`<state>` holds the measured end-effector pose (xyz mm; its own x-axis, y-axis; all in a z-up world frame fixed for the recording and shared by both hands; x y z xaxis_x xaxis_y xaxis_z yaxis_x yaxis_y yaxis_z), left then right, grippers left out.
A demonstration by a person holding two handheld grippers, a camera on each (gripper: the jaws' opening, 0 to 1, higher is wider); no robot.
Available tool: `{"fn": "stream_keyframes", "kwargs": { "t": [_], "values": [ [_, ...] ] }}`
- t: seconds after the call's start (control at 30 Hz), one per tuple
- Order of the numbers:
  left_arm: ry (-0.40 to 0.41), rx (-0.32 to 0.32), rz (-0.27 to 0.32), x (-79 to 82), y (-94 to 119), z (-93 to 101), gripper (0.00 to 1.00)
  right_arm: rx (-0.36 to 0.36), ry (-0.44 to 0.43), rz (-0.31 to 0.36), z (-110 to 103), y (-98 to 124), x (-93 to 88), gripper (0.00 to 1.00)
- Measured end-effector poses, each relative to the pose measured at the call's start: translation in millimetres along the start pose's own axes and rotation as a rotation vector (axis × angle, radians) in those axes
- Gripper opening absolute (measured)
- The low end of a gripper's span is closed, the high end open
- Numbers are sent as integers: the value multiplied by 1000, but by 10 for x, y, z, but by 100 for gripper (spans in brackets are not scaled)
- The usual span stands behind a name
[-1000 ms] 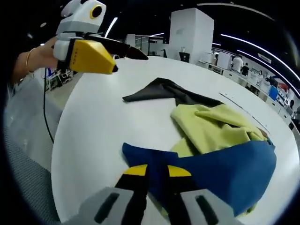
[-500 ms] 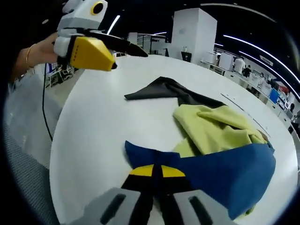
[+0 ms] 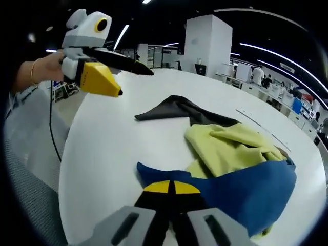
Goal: Fold the garment on the visible template until the final outline fits inside the template.
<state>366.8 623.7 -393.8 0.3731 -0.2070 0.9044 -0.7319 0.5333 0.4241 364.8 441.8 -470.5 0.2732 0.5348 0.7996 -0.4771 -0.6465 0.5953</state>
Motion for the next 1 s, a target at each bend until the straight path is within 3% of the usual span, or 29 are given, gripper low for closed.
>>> {"fn": "stream_keyframes", "kwargs": {
  "t": [0.33, 0.6, 1.0],
  "values": [
    [3, 2, 4, -14, 39, 40, 88, -126, 11, 54, 261, 434, 204, 0],
    [5, 3, 19, 6, 40, 59, 87, -240, -42, 44, 581, 772, 125, 0],
    [-2, -10, 22, 24, 38, 130, 87, -345, -99, 15, 876, 1141, -52, 0]
  ]
}}
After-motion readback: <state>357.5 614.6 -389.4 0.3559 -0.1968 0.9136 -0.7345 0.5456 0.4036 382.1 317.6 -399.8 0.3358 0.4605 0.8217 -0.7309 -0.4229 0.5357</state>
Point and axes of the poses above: the point that each gripper's makers call its tool centre point, and the gripper's own axes: y roughly backward along the fingers, z roughly to its right, x roughly out of its top, the point moved 7 cm from there along y, roughly backward along the fingers, and after that the axes turned 1 degree about y, right-handed, at the moved point
